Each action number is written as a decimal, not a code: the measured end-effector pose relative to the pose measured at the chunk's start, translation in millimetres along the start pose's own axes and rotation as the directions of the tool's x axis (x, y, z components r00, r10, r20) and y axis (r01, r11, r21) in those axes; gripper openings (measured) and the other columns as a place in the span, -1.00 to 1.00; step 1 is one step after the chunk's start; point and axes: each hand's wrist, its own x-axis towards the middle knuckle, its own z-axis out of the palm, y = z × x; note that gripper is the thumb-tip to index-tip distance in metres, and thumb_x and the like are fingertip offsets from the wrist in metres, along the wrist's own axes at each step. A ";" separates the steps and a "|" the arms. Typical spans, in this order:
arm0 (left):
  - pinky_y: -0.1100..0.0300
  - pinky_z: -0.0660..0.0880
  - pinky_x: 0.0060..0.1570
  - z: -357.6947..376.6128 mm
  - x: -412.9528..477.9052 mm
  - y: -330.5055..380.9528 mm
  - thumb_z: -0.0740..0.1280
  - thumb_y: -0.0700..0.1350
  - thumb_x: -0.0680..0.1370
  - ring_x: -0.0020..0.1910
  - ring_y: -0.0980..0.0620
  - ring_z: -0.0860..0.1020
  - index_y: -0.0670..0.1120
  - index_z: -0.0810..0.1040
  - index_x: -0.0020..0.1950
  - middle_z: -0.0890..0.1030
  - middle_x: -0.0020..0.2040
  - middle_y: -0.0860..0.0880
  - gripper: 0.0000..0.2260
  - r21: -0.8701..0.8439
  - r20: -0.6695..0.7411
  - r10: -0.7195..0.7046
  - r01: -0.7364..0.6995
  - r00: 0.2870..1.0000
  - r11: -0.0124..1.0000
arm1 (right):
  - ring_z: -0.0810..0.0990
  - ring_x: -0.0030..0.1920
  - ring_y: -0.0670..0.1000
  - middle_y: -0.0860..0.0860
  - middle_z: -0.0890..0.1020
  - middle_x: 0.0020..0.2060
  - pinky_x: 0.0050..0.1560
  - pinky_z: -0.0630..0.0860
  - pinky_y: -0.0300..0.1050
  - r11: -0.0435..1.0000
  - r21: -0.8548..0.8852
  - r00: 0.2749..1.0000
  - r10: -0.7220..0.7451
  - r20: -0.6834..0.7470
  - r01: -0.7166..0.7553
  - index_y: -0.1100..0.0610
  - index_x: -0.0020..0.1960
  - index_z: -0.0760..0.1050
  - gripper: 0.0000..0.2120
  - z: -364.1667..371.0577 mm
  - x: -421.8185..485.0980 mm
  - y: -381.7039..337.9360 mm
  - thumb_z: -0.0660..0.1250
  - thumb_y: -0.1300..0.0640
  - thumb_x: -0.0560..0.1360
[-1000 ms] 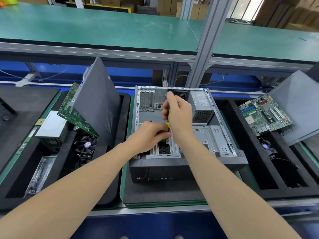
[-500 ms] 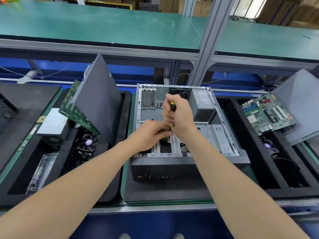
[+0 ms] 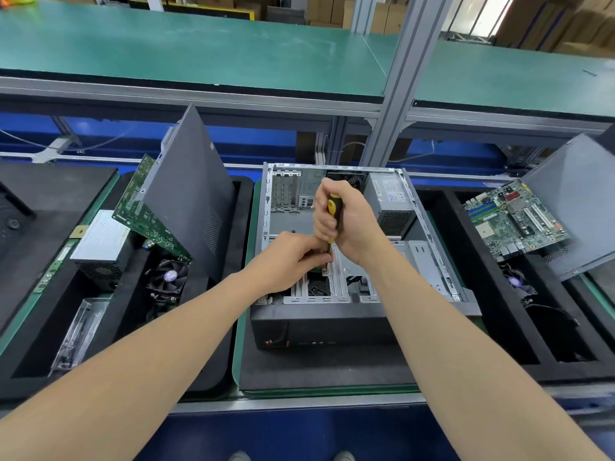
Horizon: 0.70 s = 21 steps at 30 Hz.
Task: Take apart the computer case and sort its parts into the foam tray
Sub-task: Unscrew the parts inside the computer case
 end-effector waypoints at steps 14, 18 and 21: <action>0.39 0.42 -0.27 2.1 0.0 -2.8 0.29 0.04 0.62 -0.23 0.23 0.58 0.19 0.57 -0.03 0.64 -0.23 0.25 -0.91 -0.039 0.012 0.018 -0.017 1.000 0.999 | 0.25 -0.45 -0.03 -0.03 0.33 -0.49 -0.38 0.23 -0.15 0.970 -0.176 0.849 -0.233 -0.474 0.167 0.06 -0.40 0.37 -0.54 35.6 -14.6 13.5 0.19 0.00 0.66; 0.05 0.55 -0.14 1.6 1.1 -3.5 0.30 0.05 0.64 -0.18 0.09 0.60 -0.04 0.64 0.06 0.69 -0.12 0.06 -0.80 0.001 0.030 0.008 -0.008 1.000 1.000 | 0.12 -0.50 -0.01 -0.02 0.22 -0.52 -0.48 0.12 -0.18 0.988 -0.102 0.959 -0.141 -0.246 0.119 0.07 -0.41 0.31 -0.56 21.1 -11.1 6.4 0.21 0.03 0.63; -0.01 0.51 -0.15 0.5 0.7 -2.2 0.30 0.04 0.65 -0.19 0.05 0.57 -0.07 0.66 0.05 0.67 -0.14 0.03 -0.78 0.007 0.044 0.011 -0.011 0.999 1.000 | 0.06 -0.49 0.01 -0.03 0.19 -0.53 -0.46 0.05 -0.16 0.996 -0.076 0.997 -0.060 -0.054 0.056 0.07 -0.42 0.27 -0.57 12.4 -6.7 2.1 0.20 0.05 0.61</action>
